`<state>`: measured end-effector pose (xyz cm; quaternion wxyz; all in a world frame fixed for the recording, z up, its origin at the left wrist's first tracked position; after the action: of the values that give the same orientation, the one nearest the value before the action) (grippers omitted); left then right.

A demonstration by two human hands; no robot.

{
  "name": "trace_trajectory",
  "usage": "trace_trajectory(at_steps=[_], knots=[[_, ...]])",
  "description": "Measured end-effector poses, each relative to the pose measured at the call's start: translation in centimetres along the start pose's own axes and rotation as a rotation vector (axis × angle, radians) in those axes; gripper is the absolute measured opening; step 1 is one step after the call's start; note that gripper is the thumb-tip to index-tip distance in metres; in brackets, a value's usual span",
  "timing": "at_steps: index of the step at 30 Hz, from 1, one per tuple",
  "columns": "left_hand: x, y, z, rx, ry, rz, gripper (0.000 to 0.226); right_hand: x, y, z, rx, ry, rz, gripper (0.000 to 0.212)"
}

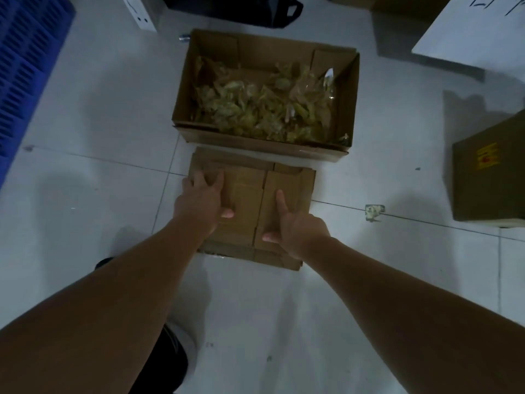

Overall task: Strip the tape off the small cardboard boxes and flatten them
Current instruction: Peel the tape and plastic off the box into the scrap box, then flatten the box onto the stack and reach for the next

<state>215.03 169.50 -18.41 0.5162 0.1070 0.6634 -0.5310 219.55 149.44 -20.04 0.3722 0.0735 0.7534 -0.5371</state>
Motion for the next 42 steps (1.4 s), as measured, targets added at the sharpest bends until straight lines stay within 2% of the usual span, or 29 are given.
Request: trace_trajectory(at_steps=[7, 12, 14, 31, 38, 42], knots=[[-0.1, 0.9, 0.2, 0.035, 0.107, -0.082, 0.110, 0.2, 0.7, -1.1, 0.032, 0.009, -0.027, 0.109], [0.7, 0.5, 0.5, 0.018, 0.137, -0.126, 0.147, 0.2, 0.7, -1.2, 0.021, 0.004, -0.012, 0.111], [0.9, 0.6, 0.8, 0.014, 0.143, -0.089, 0.150, 0.3, 0.9, -1.2, 0.015, 0.005, 0.002, 0.111], [0.5, 0.8, 0.8, -0.009, 0.074, -0.009, 0.133, -0.1, 1.5, -1.7, 0.030, 0.066, 0.068, 0.112], [0.6, -0.3, 0.4, -0.106, 0.018, 0.006, 0.135, -0.8, 1.6, -0.4, 0.017, 0.267, 0.111, 0.116], [0.8, -1.9, 1.3, -0.120, -0.006, -0.022, 0.122, 0.2, 0.5, 0.7, -0.021, 0.535, 0.076, 0.098]])
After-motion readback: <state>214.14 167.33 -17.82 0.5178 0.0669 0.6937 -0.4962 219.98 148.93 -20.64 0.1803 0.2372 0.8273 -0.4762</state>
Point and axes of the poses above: each hand's wrist, its own y-axis towards the middle knuckle, its own x-axis out of the palm, z = x × y, the point moved 9 cm from there along y, towards the middle knuckle, and after that the axes turned 5 degrees about -y, right-handed, at the moved point
